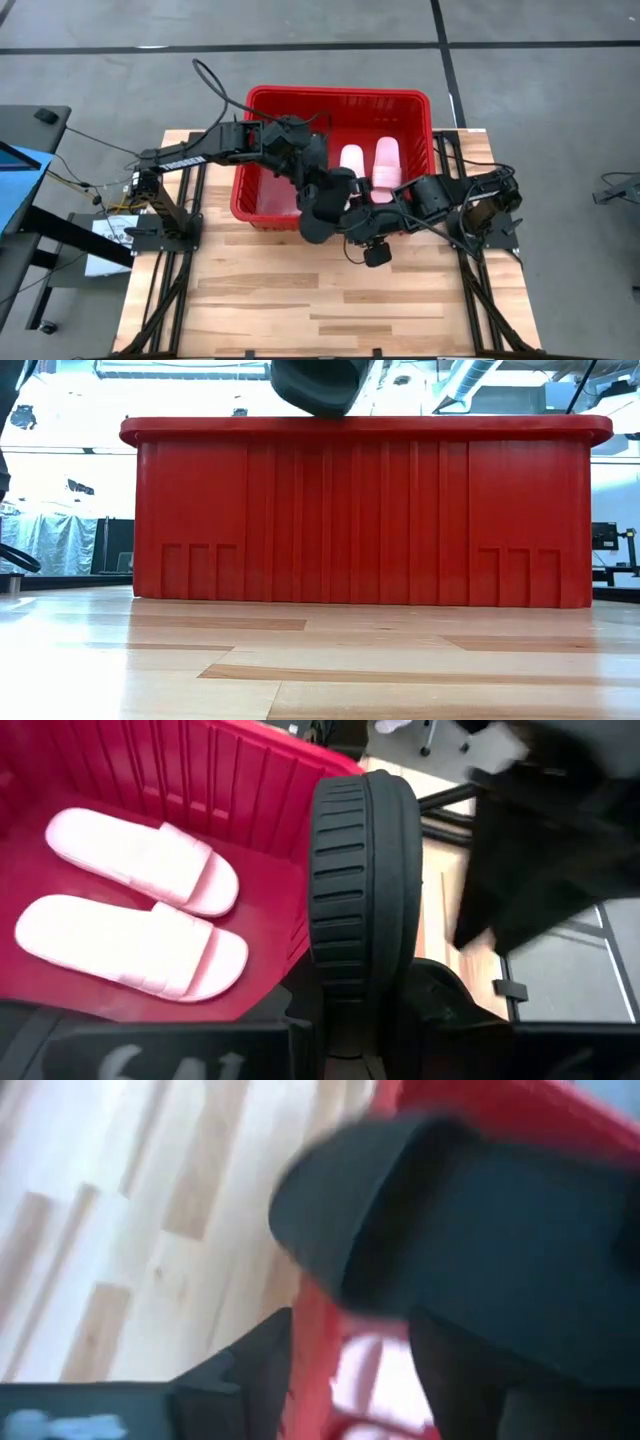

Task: Pick and place slides into bin
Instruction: Put the black slide into the red container

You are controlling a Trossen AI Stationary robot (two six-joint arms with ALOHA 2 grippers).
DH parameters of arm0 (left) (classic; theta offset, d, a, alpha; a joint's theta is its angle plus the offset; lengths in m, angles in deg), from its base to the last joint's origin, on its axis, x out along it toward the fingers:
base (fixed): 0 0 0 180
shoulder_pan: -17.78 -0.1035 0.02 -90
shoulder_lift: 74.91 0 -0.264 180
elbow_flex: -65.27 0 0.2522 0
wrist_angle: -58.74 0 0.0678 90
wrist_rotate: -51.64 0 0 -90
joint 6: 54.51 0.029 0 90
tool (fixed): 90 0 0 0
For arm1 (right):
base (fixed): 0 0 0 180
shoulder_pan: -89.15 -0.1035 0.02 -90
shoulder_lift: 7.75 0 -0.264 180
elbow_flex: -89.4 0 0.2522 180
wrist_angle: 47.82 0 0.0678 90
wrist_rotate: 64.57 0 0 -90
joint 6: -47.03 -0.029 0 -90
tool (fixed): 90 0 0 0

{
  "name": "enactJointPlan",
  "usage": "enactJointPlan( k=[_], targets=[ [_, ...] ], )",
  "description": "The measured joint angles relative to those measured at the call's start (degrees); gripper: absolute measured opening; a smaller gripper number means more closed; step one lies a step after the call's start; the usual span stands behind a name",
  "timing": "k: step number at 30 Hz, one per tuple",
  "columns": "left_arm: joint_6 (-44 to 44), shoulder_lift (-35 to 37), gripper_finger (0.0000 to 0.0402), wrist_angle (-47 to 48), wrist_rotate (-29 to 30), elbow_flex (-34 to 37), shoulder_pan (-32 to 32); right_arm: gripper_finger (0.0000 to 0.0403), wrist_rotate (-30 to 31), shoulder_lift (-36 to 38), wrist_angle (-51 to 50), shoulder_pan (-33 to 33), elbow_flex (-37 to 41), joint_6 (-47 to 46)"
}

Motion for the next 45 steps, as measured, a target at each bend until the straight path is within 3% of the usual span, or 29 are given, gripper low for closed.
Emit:
enactJointPlan(
  k=[6, 15, 24, 30, 35, 39, 45],
  targets=[
    [0.0, 4.5, 0.0041, 0.1, 0.4, 0.0, -2.8, 0.0233, 3.5, 0.0, -9.1, -0.3, 0.0, -6.3],
    [3.4, 11.6, 0.0041, 0.4, -0.4, 0.0, -10.7, 0.0239, 3.2, 1.1, -10.7, 0.3, 0.0, -14.3],
    [13.7, 15.2, 0.0041, 0.4, -10.1, 0.0, -25.1, 0.0239, 3.2, 4.3, -10.7, 5.3, 0.0, -20.5],
    [16.0, 13.3, 0.0041, 0.4, -20.8, -0.1, -35.8, 0.024, 3.3, 5.2, -10.7, 10.1, 0.0, -19.5],
    [17.3, 9.9, 0.0041, 0.2, -25.2, 0.0, -40.0, 0.024, 3.3, 5.1, -10.7, 13.8, 0.0, -15.4],
    [17.0, 8.9, 0.0041, -3.6, -29.5, 5.1, -42.1, 0.024, 3.4, 5.0, -10.7, 17.1, 0.0, -12.8],
    [15.2, 8.9, 0.0041, -6.9, -29.8, 19.1, -44.7, 0.024, 3.5, 5.2, -10.7, 22.3, 0.0, -9.3]
  ],
)
